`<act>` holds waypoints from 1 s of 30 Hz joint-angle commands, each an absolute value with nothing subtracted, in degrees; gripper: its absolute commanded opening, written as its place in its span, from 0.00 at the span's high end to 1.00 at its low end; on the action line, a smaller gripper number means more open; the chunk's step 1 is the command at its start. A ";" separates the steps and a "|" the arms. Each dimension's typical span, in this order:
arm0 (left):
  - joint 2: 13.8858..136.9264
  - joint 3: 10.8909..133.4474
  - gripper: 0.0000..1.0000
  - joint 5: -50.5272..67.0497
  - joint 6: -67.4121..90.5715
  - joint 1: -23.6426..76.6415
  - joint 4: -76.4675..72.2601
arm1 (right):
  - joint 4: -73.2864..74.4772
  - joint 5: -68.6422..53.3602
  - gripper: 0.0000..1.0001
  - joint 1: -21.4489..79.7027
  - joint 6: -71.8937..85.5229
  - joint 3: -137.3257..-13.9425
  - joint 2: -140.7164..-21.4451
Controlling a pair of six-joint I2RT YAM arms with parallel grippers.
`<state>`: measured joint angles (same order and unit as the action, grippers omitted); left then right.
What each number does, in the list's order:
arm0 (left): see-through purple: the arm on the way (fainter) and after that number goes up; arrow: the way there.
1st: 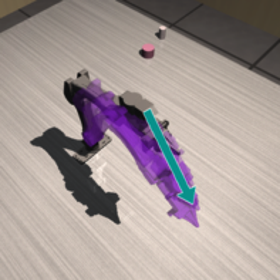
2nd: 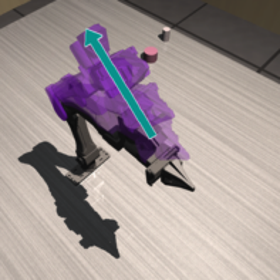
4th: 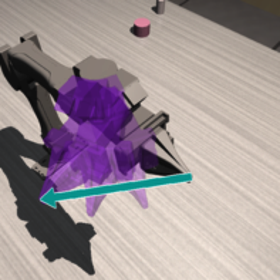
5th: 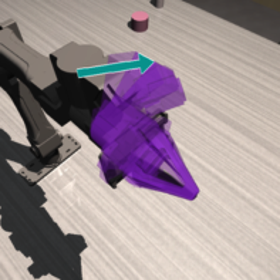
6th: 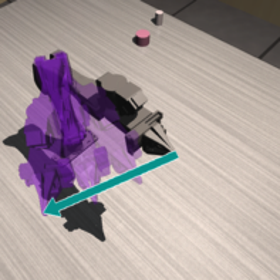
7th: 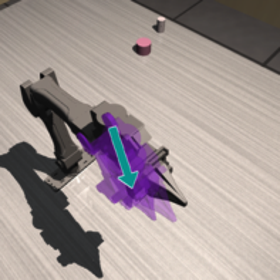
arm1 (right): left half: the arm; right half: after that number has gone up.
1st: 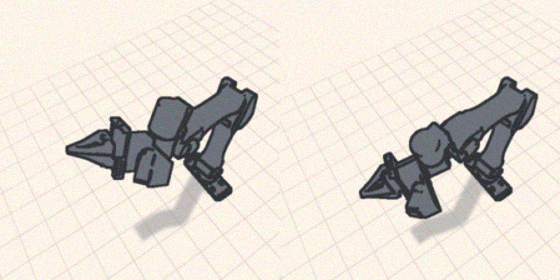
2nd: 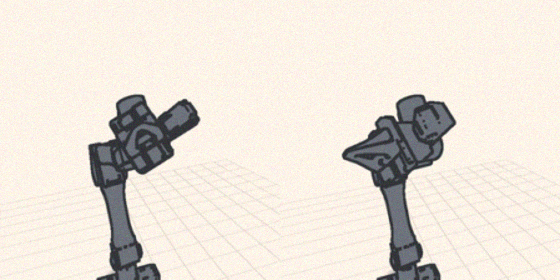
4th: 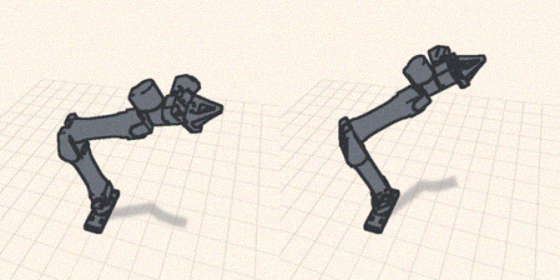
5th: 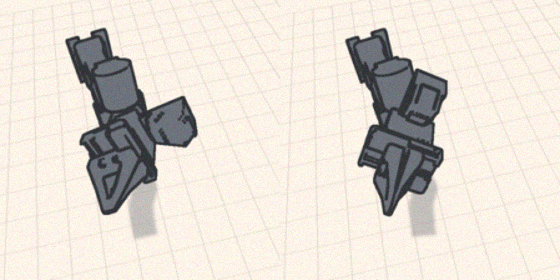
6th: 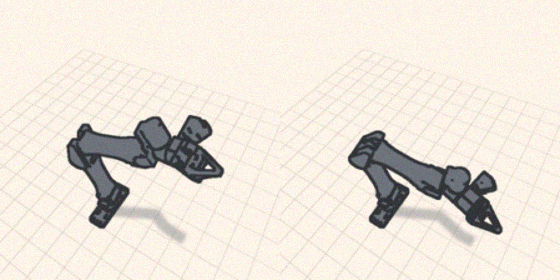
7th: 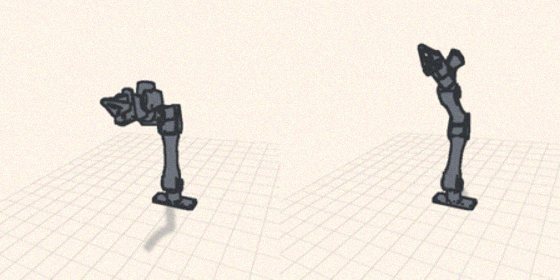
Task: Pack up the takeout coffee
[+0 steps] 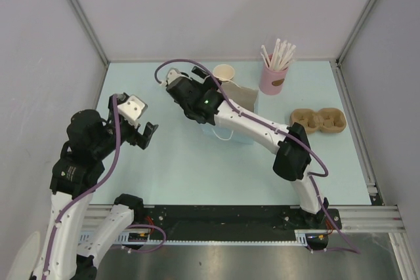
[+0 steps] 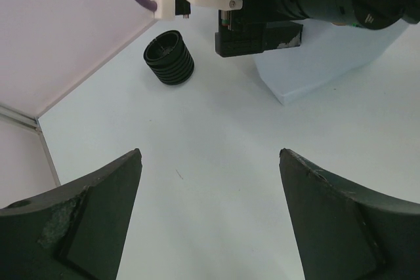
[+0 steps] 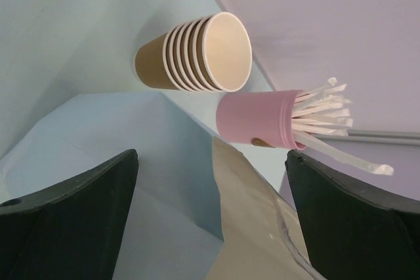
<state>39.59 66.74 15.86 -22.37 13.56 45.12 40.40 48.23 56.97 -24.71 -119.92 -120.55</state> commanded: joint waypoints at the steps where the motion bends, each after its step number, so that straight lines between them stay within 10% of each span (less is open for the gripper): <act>1: 38.94 66.45 0.09 17.14 -21.09 13.01 43.59 | 37.53 55.64 0.00 57.66 -30.41 -117.42 -121.12; 12: 41.92 73.29 0.07 16.96 -23.20 13.01 45.53 | 48.16 34.35 0.00 51.42 -19.09 -120.33 -118.84; 30: 48.16 80.69 0.06 26.37 -16.61 13.01 39.29 | 20.84 -3.87 0.00 38.85 -15.12 -98.01 -90.80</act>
<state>47.75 79.75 22.96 -19.11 13.45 41.63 29.89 2.76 39.00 -17.96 -101.38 -96.99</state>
